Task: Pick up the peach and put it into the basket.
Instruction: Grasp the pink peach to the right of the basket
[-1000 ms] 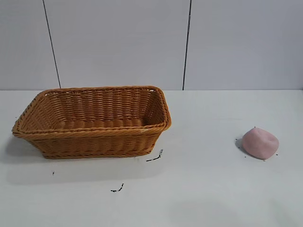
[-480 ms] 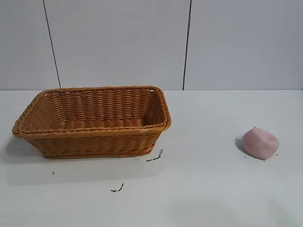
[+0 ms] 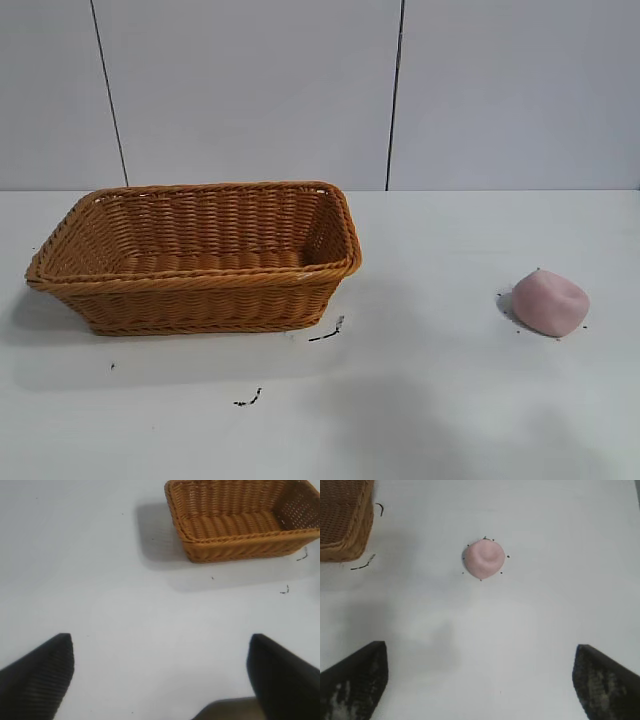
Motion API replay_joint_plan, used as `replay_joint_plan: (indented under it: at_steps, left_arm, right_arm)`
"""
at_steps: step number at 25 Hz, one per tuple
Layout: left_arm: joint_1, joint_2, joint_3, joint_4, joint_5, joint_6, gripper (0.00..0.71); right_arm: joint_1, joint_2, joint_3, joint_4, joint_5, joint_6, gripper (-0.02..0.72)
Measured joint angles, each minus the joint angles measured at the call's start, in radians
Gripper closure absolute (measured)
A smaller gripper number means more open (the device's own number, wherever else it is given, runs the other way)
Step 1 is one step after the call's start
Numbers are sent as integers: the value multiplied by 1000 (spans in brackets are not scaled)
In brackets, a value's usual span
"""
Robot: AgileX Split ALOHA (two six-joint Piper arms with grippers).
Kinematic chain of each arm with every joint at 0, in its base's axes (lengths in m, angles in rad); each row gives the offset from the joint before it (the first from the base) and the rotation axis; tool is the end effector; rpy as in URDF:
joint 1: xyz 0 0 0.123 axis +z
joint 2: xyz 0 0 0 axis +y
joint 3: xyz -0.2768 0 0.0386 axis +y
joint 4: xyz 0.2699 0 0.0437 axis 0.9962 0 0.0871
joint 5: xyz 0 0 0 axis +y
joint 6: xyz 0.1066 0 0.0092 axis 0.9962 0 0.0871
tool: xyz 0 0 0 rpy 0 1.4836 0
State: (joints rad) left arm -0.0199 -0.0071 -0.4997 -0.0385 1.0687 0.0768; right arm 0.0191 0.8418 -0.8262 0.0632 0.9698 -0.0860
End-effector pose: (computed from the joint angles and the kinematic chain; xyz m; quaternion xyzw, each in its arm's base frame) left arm 0.0327 -0.0043 0.2799 0.0421 0.8523 -0.0044 0.5213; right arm 0.1814 0.0090 0.3111 -0.0413 0.9426 0.0194 0.3307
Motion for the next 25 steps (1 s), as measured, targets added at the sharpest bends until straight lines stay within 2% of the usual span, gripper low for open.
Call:
replay_joint_plan:
  at_steps: [5,9,12,17,25]
  left_arm:
    - [0,0,0,0,0,0,18]
    - [0,0,0,0,0,0,18]
    - [0,0,0,0,0,0,18]
    - [0,0,0,0,0,0,18]
    - [0,0,0,0,0,0,18]
  right_arm:
    - [0,334,-149,2,-38,-22,14]
    - [0,532,-253,50,-66,-80,14]
    - [0,639,-297,63,-89,-87,14]
    - [0,811,-304,63,-175,-87,14]
    - [0,1052,-305,63,-377,-87,14]
